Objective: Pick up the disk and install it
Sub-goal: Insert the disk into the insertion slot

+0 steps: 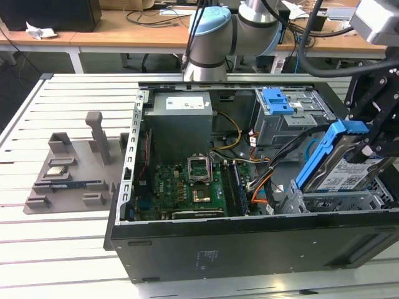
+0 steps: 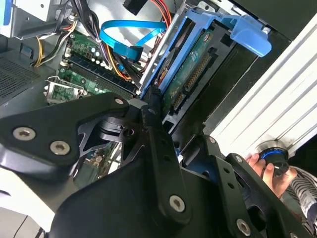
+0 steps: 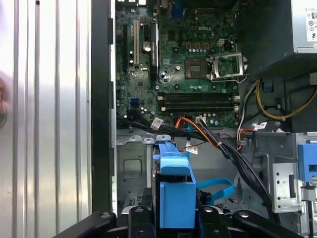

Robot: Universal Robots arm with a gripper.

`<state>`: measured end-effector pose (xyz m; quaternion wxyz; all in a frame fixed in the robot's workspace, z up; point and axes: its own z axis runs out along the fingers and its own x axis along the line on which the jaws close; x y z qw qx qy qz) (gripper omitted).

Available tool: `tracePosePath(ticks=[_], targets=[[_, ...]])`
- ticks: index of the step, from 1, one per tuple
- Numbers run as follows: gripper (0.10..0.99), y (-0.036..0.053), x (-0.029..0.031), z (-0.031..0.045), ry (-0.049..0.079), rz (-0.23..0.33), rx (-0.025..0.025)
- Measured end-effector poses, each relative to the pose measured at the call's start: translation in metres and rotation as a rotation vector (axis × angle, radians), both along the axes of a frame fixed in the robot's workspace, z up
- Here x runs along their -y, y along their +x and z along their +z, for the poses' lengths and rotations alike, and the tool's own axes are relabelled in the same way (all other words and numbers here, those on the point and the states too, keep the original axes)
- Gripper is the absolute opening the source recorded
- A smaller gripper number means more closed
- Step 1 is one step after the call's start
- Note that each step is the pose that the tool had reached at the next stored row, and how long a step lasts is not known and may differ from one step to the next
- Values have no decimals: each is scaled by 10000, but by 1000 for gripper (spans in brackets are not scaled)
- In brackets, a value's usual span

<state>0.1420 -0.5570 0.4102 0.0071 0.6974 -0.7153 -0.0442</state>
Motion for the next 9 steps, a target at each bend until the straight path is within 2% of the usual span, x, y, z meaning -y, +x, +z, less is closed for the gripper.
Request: tracePosePath(ticks=[2, 7, 9], targets=[[369, 0, 0, -81, 1, 1, 0], [369, 0, 0, -203, 1, 1, 0], [369, 0, -1, -228, -1, 1, 0]])
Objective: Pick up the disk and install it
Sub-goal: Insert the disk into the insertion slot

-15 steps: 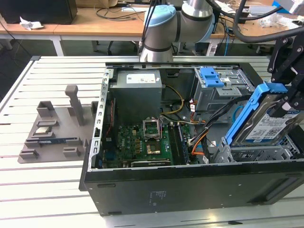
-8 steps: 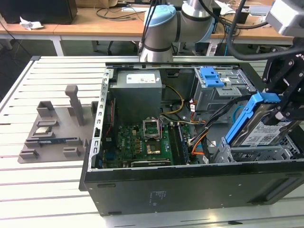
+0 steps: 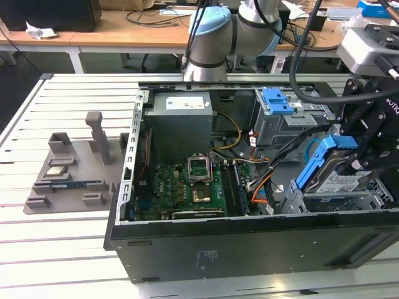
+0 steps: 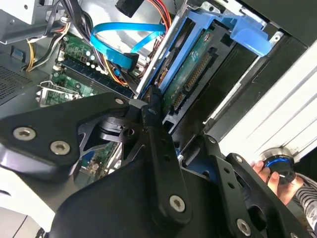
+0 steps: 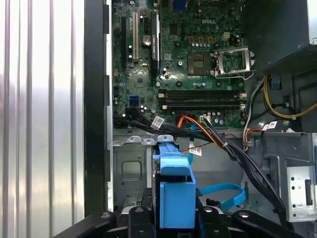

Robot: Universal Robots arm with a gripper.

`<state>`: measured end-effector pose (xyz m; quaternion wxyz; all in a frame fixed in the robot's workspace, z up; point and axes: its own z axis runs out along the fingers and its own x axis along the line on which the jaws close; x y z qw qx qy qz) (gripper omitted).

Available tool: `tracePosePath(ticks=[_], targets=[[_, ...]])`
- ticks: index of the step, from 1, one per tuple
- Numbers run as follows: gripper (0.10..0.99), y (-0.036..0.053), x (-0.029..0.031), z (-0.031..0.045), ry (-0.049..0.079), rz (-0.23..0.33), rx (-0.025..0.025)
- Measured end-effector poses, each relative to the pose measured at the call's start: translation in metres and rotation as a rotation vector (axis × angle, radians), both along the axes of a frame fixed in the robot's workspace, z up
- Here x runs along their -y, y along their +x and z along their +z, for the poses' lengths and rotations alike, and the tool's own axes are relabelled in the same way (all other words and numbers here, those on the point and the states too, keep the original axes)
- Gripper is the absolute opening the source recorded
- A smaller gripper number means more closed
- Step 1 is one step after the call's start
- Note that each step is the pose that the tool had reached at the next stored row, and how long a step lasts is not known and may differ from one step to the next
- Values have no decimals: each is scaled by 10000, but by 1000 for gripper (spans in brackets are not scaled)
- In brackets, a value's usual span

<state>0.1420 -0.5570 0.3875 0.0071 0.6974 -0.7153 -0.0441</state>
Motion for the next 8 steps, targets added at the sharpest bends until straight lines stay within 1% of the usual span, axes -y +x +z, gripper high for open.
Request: tracePosePath(ticks=[5, 6, 8], targets=[[376, 0, 0, -1, 6, 0, 0], [443, 0, 0, -1, 7, 0, 0], [443, 0, 0, -1, 9, 0, 0]])
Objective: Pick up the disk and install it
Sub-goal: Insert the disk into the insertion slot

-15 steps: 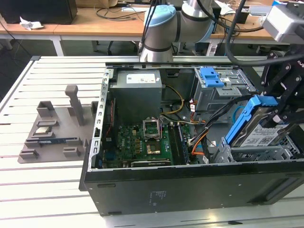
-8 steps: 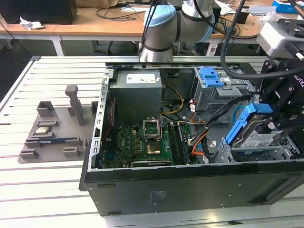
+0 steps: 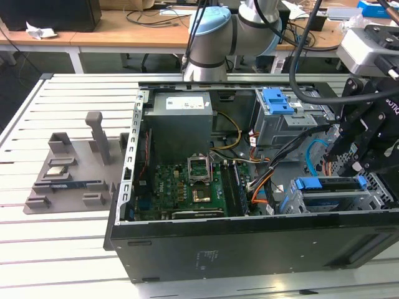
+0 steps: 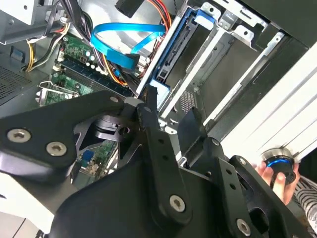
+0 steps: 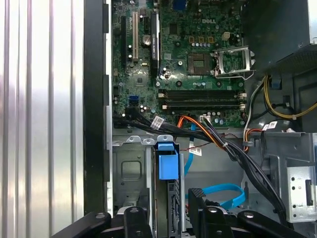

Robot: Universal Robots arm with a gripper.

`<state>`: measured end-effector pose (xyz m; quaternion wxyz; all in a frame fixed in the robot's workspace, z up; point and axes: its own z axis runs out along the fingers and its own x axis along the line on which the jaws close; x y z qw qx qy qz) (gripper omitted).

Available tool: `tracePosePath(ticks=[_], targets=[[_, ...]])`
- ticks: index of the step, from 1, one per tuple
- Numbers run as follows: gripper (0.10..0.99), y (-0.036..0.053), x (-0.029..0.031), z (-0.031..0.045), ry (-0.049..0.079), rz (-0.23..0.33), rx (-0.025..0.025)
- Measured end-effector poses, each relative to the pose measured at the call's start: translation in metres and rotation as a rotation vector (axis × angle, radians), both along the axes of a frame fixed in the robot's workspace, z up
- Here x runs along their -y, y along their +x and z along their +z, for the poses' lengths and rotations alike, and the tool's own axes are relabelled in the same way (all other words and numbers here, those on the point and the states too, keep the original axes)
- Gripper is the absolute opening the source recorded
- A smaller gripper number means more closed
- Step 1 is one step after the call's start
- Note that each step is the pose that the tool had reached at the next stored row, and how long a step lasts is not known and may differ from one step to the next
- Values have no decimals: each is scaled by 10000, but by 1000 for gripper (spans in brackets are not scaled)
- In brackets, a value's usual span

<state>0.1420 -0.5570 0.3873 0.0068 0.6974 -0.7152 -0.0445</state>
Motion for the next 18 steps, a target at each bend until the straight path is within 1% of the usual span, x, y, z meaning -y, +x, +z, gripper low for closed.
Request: tracePosePath(ticks=[2, 4, 5, 6, 8, 18], targets=[[427, 0, 0, 0, 0, 0, -1], [298, 0, 0, 0, 2, 0, 0], [176, 0, 0, 0, 4, 0, 0], [118, 0, 0, 0, 4, 0, -1], [106, 0, 0, 0, 5, 1, 0], [106, 0, 0, 0, 12, 0, 0]])
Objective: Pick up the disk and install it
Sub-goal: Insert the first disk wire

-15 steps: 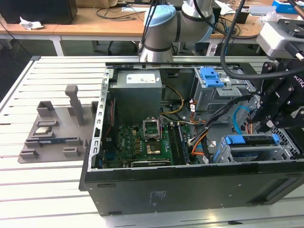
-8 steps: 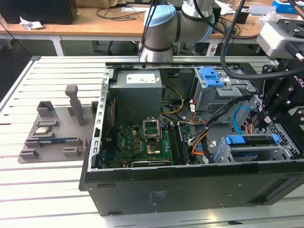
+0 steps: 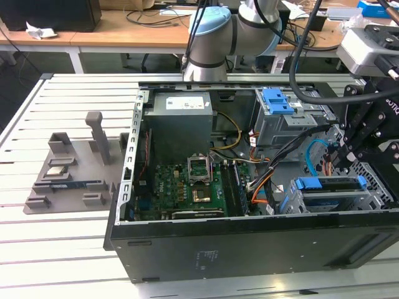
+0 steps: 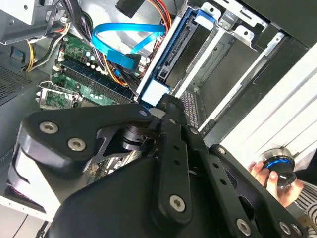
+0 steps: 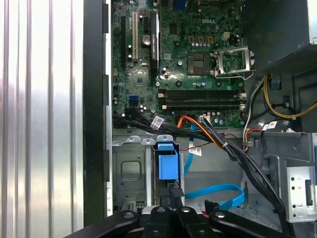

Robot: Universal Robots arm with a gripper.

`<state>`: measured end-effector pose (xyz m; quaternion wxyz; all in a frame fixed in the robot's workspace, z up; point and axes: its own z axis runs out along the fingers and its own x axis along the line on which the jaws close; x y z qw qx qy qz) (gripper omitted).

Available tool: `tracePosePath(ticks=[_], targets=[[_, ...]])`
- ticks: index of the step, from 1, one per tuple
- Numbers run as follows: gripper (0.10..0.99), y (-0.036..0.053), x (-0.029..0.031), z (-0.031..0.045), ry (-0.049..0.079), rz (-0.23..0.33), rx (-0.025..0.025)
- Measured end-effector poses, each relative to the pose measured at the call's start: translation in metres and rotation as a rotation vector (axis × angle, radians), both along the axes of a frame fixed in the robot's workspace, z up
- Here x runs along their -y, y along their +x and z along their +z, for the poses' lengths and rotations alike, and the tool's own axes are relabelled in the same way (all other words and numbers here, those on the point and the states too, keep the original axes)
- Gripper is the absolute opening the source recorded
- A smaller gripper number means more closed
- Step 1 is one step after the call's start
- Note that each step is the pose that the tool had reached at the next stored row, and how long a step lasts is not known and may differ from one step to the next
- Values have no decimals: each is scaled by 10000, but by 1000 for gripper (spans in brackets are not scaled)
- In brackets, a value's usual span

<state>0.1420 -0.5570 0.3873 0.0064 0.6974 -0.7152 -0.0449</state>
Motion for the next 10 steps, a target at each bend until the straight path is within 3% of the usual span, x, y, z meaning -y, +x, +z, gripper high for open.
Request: tracePosePath(ticks=[3, 8, 10], targets=[[106, 34, -8, -1, 2, -1, 0], [106, 314, -76, -5, -37, 1, -3], [106, 437, -121, -40, -91, 1, -16]])
